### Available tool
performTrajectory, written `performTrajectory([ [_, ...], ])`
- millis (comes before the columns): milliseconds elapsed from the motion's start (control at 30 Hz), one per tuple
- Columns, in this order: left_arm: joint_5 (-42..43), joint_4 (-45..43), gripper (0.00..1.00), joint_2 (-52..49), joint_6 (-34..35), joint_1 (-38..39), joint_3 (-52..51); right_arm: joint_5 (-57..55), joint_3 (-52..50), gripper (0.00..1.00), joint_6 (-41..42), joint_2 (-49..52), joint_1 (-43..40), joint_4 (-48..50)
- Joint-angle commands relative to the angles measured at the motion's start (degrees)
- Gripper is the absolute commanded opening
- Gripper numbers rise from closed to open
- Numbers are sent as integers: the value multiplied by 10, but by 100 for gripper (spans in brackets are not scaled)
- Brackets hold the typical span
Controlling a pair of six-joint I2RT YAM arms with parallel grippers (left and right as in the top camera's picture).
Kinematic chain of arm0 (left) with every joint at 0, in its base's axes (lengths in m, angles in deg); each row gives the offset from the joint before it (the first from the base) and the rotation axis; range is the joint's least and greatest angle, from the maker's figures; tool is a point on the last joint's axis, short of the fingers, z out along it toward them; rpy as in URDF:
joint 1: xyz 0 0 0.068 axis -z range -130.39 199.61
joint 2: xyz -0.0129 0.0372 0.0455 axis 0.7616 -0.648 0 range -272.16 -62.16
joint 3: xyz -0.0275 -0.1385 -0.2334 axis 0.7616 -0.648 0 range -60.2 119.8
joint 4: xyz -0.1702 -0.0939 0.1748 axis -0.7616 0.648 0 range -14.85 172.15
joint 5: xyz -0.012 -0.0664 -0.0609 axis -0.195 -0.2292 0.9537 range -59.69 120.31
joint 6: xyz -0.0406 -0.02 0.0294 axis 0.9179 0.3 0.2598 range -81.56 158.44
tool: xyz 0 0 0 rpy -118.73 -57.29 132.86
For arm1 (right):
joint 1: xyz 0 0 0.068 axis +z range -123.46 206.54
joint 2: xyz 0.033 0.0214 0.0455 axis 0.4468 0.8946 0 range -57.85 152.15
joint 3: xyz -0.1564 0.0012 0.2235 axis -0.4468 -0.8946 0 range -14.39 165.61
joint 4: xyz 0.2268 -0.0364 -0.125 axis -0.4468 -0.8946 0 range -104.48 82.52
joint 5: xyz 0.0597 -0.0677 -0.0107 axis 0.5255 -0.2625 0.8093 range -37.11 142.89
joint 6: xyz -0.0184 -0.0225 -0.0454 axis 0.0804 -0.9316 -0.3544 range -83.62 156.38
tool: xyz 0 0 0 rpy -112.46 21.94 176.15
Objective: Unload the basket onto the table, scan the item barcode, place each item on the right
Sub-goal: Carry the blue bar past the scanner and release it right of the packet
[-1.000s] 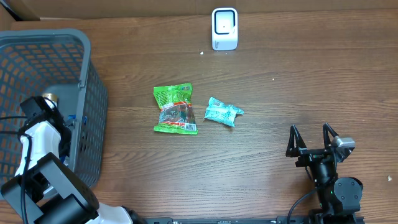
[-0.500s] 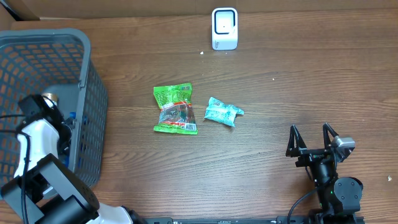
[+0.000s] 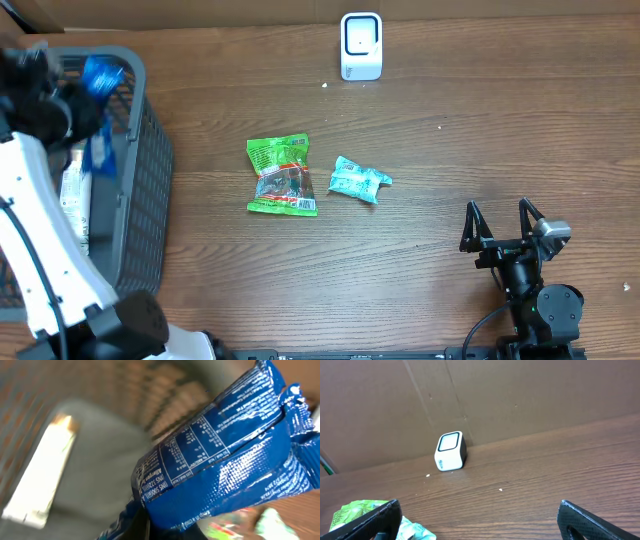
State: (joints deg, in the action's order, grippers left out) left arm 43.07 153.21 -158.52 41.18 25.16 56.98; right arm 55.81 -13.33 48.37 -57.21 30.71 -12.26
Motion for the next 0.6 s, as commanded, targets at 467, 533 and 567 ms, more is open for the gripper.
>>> performTrajectory([
  [467,-72,-32,4,-47,75,457,2,-3,-6,100,0,-4,2,2],
  [533,-72,-61,4,-75,103,482,-22,-3,-6,100,0,-4,2,2],
  [567,-72,-74,4,-92,113,493,-31,-3,-6,100,0,-4,2,2],
])
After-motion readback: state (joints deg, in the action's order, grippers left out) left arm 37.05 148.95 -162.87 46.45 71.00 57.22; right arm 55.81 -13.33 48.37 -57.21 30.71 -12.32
